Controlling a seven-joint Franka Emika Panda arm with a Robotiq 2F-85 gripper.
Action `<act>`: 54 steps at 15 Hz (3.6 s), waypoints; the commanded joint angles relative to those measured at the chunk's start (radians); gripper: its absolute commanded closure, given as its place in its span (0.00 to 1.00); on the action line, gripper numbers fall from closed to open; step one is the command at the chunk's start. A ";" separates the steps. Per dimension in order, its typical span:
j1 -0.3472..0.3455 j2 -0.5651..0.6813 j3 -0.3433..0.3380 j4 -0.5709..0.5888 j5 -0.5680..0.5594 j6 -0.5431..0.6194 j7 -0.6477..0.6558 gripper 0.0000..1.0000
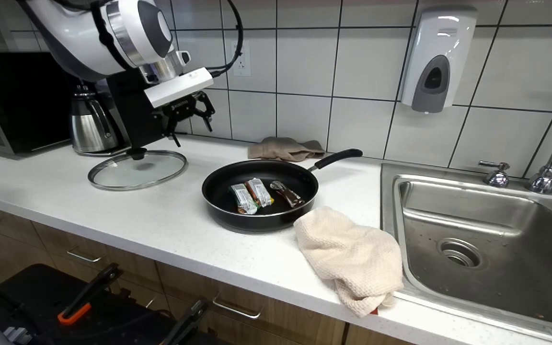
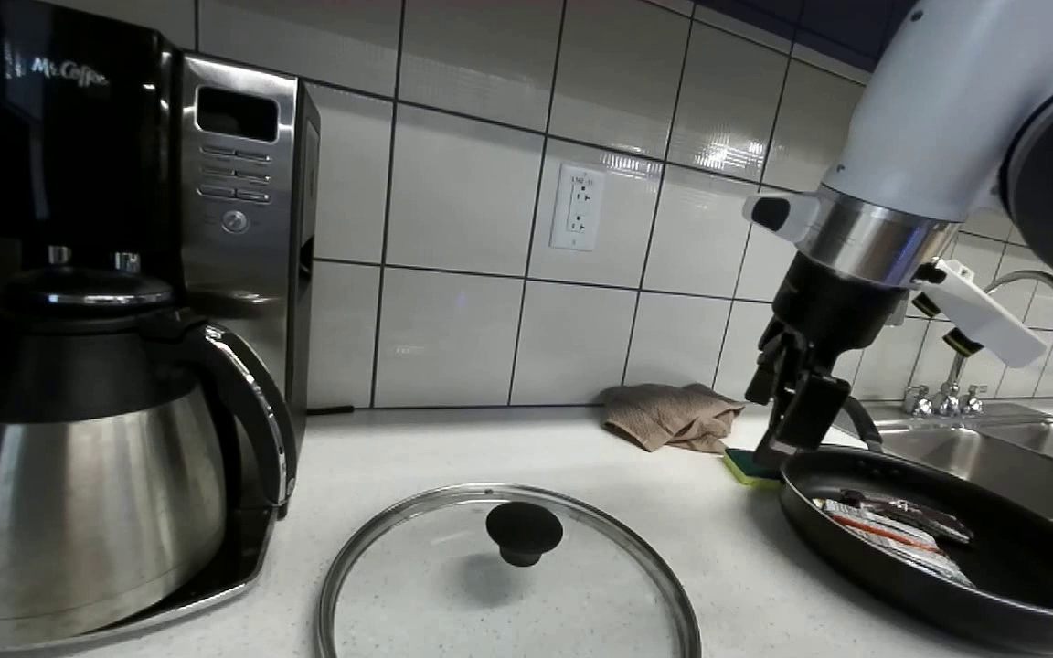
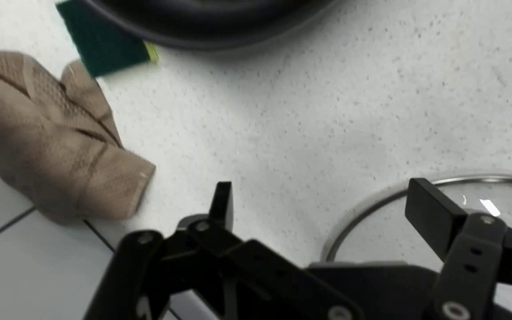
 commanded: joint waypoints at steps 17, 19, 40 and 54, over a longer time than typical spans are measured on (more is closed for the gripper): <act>-0.133 0.201 0.282 0.167 0.378 0.138 -0.586 0.00; -0.094 0.198 0.231 0.181 0.312 0.099 -0.566 0.00; 0.040 0.326 0.245 0.360 0.231 -0.050 -0.638 0.00; 0.055 0.379 0.271 0.378 0.242 -0.108 -0.690 0.00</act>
